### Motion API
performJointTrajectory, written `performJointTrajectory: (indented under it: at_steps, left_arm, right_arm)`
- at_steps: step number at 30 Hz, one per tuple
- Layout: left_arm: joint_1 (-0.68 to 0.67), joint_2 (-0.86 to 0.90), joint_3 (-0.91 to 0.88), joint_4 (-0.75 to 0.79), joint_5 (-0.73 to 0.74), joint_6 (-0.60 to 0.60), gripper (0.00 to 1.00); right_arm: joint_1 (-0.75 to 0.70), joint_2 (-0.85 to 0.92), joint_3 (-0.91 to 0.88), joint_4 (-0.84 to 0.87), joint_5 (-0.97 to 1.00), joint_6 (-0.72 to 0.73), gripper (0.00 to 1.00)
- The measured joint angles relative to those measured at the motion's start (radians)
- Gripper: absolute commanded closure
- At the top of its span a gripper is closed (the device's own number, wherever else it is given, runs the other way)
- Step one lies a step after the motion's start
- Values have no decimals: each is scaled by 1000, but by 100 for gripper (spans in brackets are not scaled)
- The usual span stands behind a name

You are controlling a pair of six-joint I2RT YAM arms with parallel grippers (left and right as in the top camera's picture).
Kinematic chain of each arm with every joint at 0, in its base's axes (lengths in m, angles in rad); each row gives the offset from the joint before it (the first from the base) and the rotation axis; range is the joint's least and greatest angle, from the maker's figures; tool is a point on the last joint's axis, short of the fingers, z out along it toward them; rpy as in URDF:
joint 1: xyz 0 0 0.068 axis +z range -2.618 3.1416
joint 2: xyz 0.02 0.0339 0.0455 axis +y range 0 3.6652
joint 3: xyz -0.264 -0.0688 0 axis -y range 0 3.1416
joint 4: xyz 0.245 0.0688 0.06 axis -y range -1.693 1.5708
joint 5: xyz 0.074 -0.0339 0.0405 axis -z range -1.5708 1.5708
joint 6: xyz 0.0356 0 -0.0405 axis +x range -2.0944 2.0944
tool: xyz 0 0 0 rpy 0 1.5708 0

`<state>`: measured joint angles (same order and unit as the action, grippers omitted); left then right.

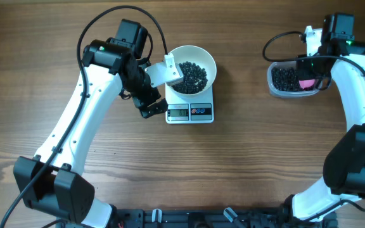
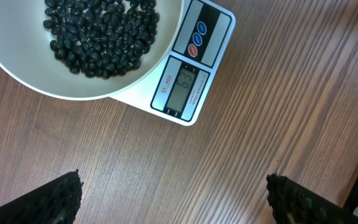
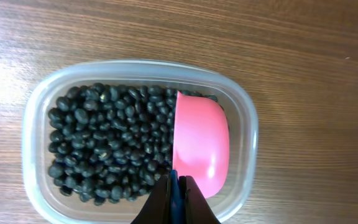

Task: Scoop item into bowl and weigh 150g on scale
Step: 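Push the pink scoop into the black beans again with the right gripper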

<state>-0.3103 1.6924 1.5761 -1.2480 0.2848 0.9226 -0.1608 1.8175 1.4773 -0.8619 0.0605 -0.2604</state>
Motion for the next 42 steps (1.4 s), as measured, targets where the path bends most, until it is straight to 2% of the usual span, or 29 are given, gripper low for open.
performJointTrajectory:
  at_steps: [6, 21, 31, 42]
  left_arm:
    - [0, 0, 0, 0, 0, 0, 0]
    - [0, 0, 0, 0, 0, 0, 0]
    - [0, 0, 0, 0, 0, 0, 0]
    - [0, 0, 0, 1, 0, 0, 0]
  right_arm:
    - [0, 14, -1, 2, -78, 37, 96]
    - [-5, 16, -3, 3, -132, 41, 96]
    - [-7, 18, -4, -3, -301, 85, 96]
    - [-13, 18, -14, -14, -289, 164, 96]
